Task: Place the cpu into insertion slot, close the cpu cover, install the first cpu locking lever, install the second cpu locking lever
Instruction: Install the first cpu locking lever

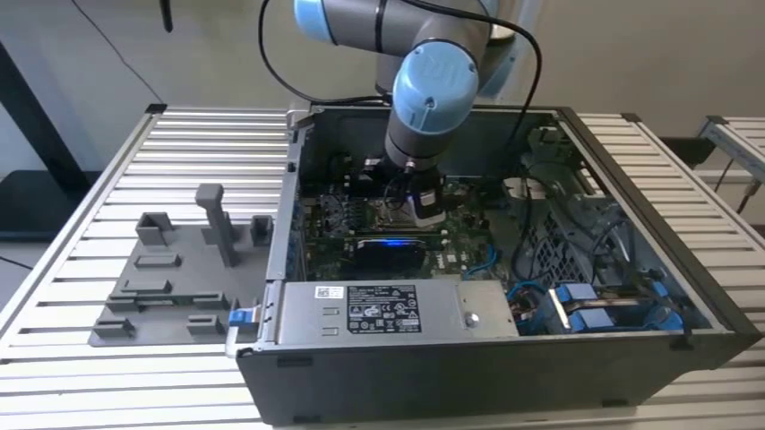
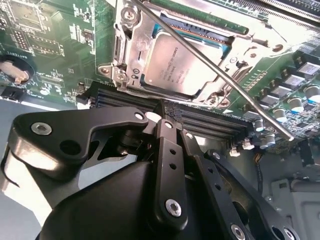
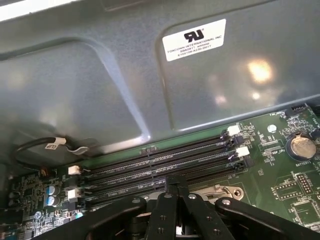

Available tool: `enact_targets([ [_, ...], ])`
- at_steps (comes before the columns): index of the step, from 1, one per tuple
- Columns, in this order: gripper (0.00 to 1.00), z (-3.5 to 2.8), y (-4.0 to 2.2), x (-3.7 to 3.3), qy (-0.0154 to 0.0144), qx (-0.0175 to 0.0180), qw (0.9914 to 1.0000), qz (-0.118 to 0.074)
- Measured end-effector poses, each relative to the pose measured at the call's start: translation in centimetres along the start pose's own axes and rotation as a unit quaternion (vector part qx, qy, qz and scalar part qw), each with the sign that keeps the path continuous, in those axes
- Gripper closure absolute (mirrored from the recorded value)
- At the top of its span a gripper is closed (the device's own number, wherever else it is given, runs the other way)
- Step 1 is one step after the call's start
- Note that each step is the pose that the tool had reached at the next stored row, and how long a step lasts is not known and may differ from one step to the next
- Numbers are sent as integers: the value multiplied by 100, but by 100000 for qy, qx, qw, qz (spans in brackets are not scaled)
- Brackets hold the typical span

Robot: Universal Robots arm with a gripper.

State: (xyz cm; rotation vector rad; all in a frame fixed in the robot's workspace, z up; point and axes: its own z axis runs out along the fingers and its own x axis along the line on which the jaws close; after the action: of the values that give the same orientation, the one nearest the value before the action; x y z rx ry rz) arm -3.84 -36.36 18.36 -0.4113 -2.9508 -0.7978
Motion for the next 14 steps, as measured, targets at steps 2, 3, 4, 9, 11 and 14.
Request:
enact_targets([
  [2,89,-1,1,-6,47,14,100000,17],
  [3,89,-2,2,-9,84,26,100000,49],
  [4,89,-5,1,-10,127,48,100000,83],
  [9,89,-21,-5,-12,195,75,100000,140],
  [11,89,-26,-7,-12,212,84,100000,164],
  [14,89,-24,-8,-13,202,119,100000,169],
])
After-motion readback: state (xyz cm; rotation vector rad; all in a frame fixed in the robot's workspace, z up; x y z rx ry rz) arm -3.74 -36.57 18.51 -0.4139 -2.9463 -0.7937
